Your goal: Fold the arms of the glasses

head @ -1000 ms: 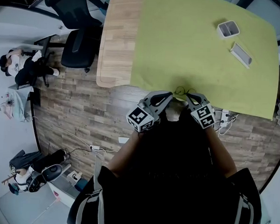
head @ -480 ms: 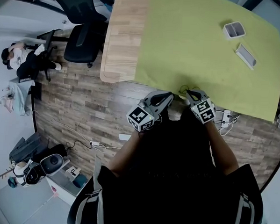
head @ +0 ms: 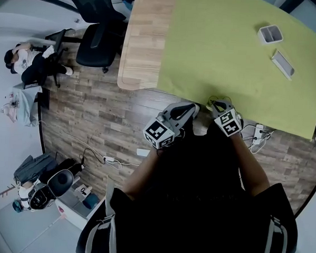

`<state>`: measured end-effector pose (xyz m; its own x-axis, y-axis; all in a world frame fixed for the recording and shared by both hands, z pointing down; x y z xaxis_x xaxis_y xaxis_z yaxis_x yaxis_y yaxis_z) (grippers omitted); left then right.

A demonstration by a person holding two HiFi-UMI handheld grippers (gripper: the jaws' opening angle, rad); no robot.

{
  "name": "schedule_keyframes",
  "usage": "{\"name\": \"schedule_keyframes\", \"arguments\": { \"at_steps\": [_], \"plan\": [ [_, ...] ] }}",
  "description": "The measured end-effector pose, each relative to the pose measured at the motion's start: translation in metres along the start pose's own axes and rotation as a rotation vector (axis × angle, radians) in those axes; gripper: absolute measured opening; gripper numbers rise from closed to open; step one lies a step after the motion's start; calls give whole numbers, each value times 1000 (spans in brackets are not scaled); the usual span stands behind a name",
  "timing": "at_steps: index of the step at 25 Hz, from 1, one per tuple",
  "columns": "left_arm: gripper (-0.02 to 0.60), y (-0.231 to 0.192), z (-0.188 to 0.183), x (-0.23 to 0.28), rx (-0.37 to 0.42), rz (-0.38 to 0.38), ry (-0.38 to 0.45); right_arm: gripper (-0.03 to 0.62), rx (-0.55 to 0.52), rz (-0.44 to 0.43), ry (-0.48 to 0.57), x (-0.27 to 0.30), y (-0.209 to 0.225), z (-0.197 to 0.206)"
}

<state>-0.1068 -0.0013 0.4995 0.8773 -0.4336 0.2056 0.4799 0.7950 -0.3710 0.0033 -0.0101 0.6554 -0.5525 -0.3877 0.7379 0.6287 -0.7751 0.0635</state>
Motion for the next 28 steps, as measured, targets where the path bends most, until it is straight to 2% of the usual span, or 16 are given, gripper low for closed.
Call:
{"name": "schedule_keyframes", "arguments": {
  "at_steps": [8,15,28],
  "plan": [
    [18,-2,-2,-11,6,-6,-3,33,0,7,-34,17,-4,6],
    [18,1,0,-7,7,19,-12,34,9,14,-70,30,-2,17],
    [18,-1,1,-6,6,30,-33,34,-120,17,-193,52,-8,31]
  ]
}}
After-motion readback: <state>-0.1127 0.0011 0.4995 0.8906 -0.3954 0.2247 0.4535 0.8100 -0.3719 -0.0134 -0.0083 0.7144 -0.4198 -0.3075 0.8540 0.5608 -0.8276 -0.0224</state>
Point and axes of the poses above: the fingertips, and each gripper's own axes: x forward along the fingers, y to its right, z out of its underside, the point moved 3 cm from there along -x, backward along the fingers, and after that the axes turned 4 degrees about z, right-handed, at the moved point
